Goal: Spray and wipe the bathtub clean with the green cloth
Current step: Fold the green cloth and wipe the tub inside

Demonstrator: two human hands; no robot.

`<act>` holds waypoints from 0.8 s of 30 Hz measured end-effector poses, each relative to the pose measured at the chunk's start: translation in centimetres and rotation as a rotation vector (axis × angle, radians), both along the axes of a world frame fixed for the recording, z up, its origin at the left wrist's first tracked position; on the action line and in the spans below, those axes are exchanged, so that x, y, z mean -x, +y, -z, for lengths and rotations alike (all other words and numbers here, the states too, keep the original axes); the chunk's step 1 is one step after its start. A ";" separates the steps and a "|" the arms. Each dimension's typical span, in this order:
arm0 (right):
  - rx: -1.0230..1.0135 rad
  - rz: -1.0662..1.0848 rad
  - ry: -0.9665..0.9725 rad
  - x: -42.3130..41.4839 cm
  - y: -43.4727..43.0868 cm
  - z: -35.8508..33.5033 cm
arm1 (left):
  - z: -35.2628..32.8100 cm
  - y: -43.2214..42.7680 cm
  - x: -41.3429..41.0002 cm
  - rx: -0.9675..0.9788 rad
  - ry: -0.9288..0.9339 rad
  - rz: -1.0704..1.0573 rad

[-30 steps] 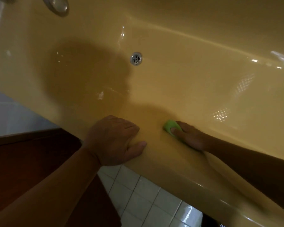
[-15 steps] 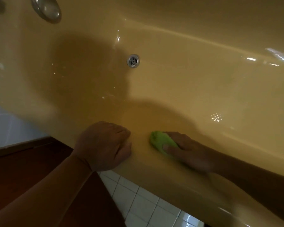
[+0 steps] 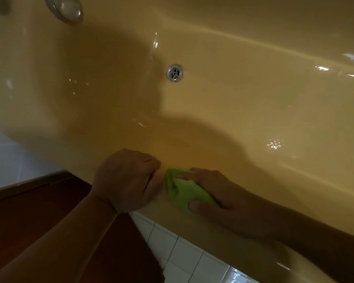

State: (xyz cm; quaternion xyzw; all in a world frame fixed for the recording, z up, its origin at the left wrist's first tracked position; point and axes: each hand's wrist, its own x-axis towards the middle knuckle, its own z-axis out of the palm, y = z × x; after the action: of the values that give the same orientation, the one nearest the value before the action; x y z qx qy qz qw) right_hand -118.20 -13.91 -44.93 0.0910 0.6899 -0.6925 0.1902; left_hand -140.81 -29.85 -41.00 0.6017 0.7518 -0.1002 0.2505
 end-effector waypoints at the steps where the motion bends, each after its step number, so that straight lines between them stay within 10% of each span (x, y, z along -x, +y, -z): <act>1: 0.007 0.017 -0.028 0.1 0.5 1.1 | 0.0 -0.2 0.2 -0.008 0.002 -0.002; 9: -0.357 -0.040 -0.648 5.2 0.8 17.1 | 0.0 -0.5 2.2 -0.014 0.026 -0.018; 17: -0.007 0.001 -0.062 5.4 -1.7 -0.7 | -0.2 -1.0 4.9 -0.024 0.043 0.009; 24: -0.248 0.021 -0.474 9.1 -0.7 15.0 | -0.3 -1.9 7.4 -0.092 0.052 -0.013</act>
State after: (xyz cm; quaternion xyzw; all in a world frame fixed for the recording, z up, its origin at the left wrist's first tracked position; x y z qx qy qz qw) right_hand -127.28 -14.61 -59.88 0.2804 0.7046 -0.5640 0.3268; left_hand -148.25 -31.71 -40.72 0.6050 0.7656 -0.0793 0.2037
